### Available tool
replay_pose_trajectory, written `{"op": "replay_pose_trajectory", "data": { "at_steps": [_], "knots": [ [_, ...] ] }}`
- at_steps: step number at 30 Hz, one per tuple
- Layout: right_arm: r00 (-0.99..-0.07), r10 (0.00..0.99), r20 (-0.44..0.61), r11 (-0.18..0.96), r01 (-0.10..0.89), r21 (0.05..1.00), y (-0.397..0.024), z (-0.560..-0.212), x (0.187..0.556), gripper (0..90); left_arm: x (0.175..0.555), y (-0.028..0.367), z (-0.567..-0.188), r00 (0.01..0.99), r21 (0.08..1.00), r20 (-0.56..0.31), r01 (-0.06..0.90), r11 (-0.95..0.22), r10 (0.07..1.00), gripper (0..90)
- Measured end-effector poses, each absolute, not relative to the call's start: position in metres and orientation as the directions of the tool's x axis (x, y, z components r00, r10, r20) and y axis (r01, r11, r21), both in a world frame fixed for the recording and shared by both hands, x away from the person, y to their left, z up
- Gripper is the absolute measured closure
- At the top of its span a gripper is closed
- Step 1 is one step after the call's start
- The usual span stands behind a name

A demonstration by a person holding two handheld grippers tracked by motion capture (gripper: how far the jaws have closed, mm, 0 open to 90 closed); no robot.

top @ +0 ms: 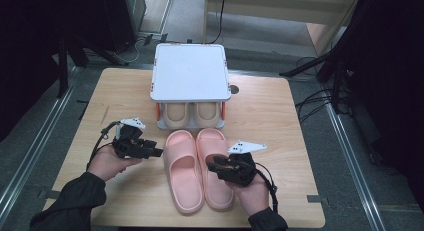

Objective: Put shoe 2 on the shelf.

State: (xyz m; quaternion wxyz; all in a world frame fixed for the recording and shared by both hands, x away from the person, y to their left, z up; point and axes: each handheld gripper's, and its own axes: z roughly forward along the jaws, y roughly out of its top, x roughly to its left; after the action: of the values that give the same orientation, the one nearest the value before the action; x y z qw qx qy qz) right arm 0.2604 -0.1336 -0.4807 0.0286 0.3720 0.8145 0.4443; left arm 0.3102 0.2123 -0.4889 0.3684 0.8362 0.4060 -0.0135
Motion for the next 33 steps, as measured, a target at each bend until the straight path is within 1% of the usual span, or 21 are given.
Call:
{"op": "replay_pose_trajectory", "data": {
  "at_steps": [3, 6, 10, 18, 22, 27, 32, 33],
  "knots": [
    [-0.716, 0.639, 0.282, 0.332, 0.587, 0.738, -0.127, -0.486, 0.259, 60.8, 0.309, 0.211, -0.489, 0.674, 0.609, -0.320, 0.685, -0.400, 0.666, 50.2],
    [-0.712, 0.651, 0.263, 0.342, 0.585, 0.736, -0.121, -0.491, 0.257, 60.6, 0.309, 0.212, -0.488, 0.679, 0.609, -0.316, 0.681, -0.406, 0.663, 50.2],
    [-0.700, 0.673, 0.240, 0.343, 0.582, 0.737, -0.116, -0.494, 0.257, 55.4, 0.309, 0.213, -0.488, 0.674, 0.613, -0.313, 0.682, -0.399, 0.670, 50.2],
    [-0.654, 0.713, 0.255, 0.303, 0.615, 0.728, -0.099, -0.507, 0.265, 47.3, 0.310, 0.218, -0.488, 0.666, 0.613, -0.317, 0.688, -0.389, 0.676, 50.3],
    [-0.628, 0.726, 0.280, 0.276, 0.639, 0.718, -0.089, -0.512, 0.267, 46.0, 0.311, 0.221, -0.487, 0.659, 0.613, -0.325, 0.693, -0.380, 0.679, 50.2],
    [-0.601, 0.763, 0.237, 0.272, 0.632, 0.726, -0.078, -0.515, 0.267, 42.4, 0.312, 0.226, -0.488, 0.647, 0.612, -0.331, 0.702, -0.366, 0.687, 50.4],
    [-0.573, 0.792, 0.210, 0.272, 0.639, 0.719, -0.070, -0.518, 0.270, 45.3, 0.312, 0.227, -0.487, 0.647, 0.615, -0.329, 0.700, -0.364, 0.688, 50.4],
    [-0.563, 0.801, 0.204, 0.272, 0.645, 0.714, -0.069, -0.519, 0.271, 47.1, 0.312, 0.228, -0.487, 0.646, 0.615, -0.333, 0.701, -0.361, 0.687, 50.5]
  ]
}}
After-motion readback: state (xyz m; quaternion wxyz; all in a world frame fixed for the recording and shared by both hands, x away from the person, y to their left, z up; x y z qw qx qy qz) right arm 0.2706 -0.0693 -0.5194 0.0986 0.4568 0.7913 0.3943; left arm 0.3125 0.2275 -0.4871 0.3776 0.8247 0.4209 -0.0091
